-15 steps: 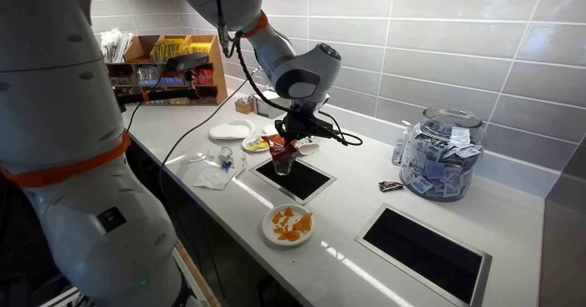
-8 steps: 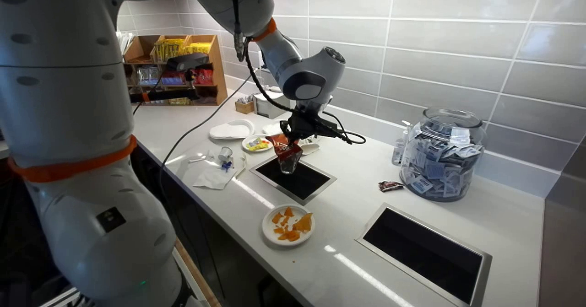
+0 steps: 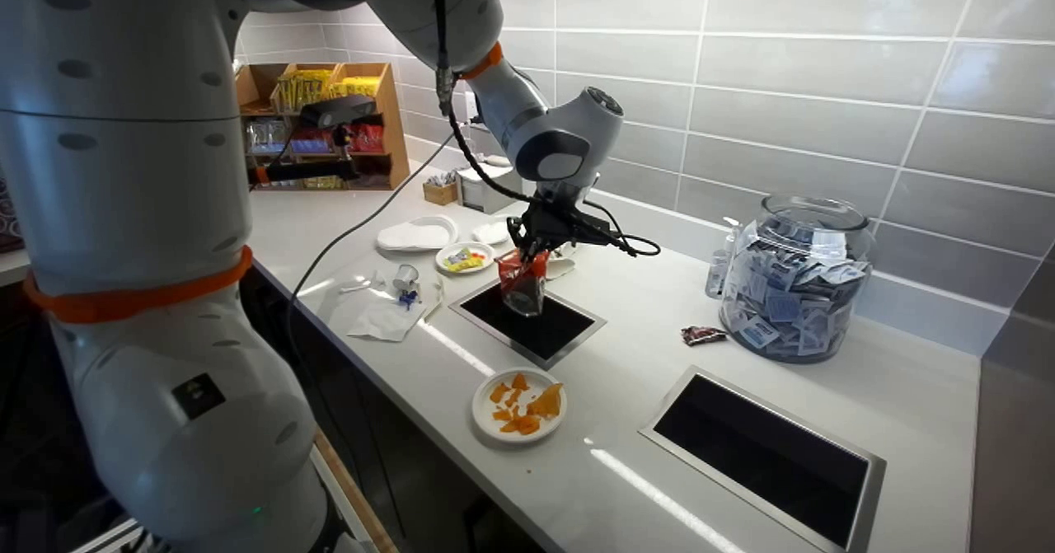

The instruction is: Pour the contents in the orange packet onto the white plate then throw the packet in the trash chute on the left.

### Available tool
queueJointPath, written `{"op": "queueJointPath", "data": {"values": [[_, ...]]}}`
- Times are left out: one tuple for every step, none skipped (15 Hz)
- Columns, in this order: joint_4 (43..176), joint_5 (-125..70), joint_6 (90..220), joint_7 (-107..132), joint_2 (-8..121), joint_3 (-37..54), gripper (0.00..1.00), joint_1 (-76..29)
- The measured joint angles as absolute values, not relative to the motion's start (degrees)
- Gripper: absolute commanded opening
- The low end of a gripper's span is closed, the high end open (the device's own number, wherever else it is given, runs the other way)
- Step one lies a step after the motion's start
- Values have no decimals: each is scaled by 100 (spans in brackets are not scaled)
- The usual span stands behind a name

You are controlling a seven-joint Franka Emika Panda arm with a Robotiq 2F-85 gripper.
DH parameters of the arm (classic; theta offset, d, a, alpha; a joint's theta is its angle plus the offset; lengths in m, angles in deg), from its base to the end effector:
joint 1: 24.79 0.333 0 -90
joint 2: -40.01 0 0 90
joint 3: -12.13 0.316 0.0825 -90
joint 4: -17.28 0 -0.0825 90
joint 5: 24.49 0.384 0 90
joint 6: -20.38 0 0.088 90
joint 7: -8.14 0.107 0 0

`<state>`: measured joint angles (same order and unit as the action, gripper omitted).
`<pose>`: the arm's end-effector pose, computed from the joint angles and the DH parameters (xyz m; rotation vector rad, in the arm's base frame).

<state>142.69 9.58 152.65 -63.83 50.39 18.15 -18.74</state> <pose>0.5344 0.1254 0.3022 -2.3547 -1.3562 -0.2318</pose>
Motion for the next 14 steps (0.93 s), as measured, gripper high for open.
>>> {"op": "queueJointPath", "data": {"values": [[14251,952,15265,-6383,5052,1825,56,-1878],[14236,946,15265,-6383,5060,1831,64,-1880],[14220,941,15265,-6383,5068,1834,71,-1881],[14208,936,15265,-6383,5073,1837,80,-1884],[14200,924,15265,-6383,5074,1842,86,-1889],[14193,910,15265,-6383,5074,1849,93,-1897],[14187,901,15265,-6383,5074,1853,99,-1903],[14182,900,15265,-6383,5074,1854,100,-1906],[14178,899,15265,-6383,5074,1855,100,-1909],[14176,895,15265,-6383,5074,1858,100,-1913],[14175,891,15265,-6383,5074,1860,100,-1919],[14175,886,15265,-6379,5073,1861,100,-1924],[14175,884,15265,-6337,5070,1861,100,-1929],[14175,884,15278,-6237,5059,1860,100,-1935]]}}
